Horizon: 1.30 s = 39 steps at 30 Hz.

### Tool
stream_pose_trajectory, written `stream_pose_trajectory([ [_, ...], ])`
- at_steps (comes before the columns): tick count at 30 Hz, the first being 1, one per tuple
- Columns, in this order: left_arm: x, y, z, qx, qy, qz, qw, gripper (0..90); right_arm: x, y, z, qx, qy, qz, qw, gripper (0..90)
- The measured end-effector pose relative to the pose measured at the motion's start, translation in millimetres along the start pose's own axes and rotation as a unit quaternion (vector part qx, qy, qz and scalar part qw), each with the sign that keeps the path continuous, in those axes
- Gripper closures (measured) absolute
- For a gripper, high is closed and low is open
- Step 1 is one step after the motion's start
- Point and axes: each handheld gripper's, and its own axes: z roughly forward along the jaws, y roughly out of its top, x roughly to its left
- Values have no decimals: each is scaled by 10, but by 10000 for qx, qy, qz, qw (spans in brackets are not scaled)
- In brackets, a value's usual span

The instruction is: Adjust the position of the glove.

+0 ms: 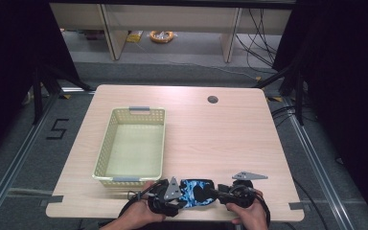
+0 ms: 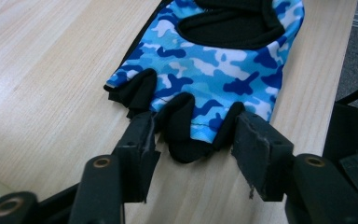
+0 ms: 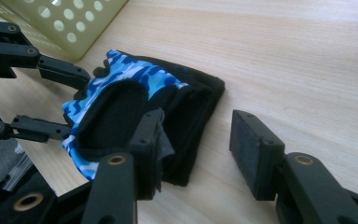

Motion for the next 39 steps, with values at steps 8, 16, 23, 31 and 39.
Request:
stream_pose_trajectory([
  [8,31,-5,13,-79,-260,-14,9996,594,-25,-38,92,-59,402,369,9985,642],
  [16,6,0,7,-52,-182,73,9998,705,-83,-69,117,-133,554,261,9980,763],
  [23,7,-7,15,-140,-123,-25,9998,796,-66,-61,77,-255,579,136,9979,837],
  [31,18,10,-28,-216,-75,-28,9997,812,-65,-40,14,-547,772,18,9955,842],
  [39,24,37,-65,-322,-16,96,9994,813,-12,-40,-63,-697,796,-28,9944,844],
])
